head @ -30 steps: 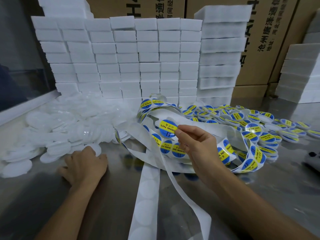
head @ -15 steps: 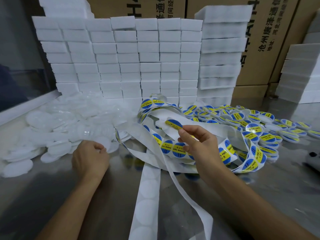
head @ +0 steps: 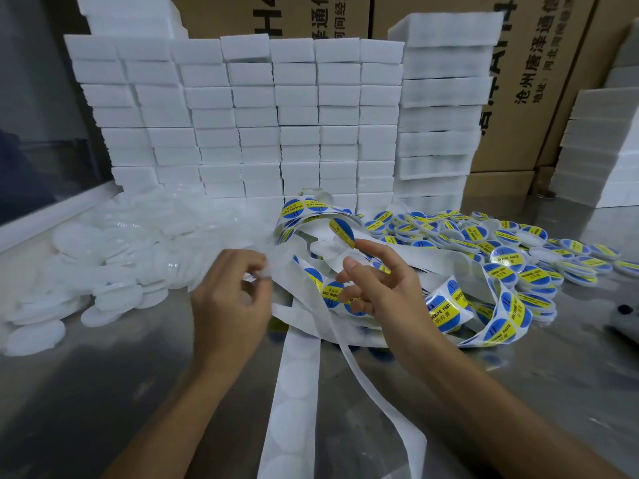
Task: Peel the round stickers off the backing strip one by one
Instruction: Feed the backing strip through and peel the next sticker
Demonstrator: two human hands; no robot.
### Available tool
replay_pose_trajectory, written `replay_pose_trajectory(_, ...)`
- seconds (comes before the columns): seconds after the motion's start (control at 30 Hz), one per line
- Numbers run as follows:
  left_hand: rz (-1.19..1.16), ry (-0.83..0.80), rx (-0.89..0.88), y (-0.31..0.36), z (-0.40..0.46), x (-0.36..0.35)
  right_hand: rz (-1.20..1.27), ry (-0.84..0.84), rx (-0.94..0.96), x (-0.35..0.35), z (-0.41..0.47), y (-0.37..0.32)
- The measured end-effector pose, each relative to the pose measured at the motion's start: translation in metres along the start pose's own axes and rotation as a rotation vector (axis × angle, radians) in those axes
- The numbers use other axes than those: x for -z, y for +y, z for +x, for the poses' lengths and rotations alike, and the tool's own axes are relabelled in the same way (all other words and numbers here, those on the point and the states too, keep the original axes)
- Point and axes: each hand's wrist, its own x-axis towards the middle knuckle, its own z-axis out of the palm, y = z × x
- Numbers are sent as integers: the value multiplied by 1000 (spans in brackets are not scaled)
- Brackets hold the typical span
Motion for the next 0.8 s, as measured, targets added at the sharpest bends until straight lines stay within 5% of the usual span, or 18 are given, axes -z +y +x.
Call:
replay_pose_trajectory(0.17, 49, -93, -252, 23, -7, -9, 52, -57, -15, -9, -5, 1)
replay_pose_trajectory(0.3, -20, -154, -220, 31, -9, -9, 142, -33, -14, -10, -4, 2)
replay_pose_trajectory(0.37, -165, -187, -35, 35, -9, -10, 140, -4, -3, -8, -3, 1)
replay_pose_trajectory(0.53, -891, -322, 838, 41, -1, -10, 64, 43, 46, -2, -1, 1)
replay_pose_trajectory(0.8, -1079, -334, 1109, 35, 0, -13, -1, 72, 97, -2, -1, 3)
